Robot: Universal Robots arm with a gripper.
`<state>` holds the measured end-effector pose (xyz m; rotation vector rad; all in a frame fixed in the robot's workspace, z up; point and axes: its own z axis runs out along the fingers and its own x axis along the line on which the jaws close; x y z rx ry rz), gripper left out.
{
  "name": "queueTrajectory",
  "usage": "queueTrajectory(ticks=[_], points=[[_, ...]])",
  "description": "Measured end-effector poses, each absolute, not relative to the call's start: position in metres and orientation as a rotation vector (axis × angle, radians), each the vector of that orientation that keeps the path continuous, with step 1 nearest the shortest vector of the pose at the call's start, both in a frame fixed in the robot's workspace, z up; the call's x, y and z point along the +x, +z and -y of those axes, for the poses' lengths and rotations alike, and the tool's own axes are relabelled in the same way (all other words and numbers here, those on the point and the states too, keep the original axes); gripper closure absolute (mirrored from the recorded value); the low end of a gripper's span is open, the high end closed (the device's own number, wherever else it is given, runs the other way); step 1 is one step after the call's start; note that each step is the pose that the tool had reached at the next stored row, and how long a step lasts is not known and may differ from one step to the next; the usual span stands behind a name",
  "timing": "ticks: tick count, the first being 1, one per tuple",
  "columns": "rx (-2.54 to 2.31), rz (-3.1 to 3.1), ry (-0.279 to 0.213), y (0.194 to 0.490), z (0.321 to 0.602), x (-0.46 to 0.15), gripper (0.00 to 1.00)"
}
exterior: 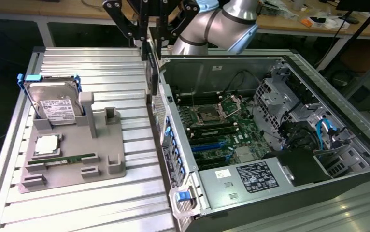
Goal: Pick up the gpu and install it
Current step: 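Pick up the gpu and move the gpu toward the slot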
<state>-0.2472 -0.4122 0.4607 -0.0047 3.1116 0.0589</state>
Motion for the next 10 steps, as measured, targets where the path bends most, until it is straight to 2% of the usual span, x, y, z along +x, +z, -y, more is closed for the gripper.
queueTrajectory(ticks=[10], points=[[-0.005, -3.112, 0.059, 0.461, 0.412, -0.216, 0.73]])
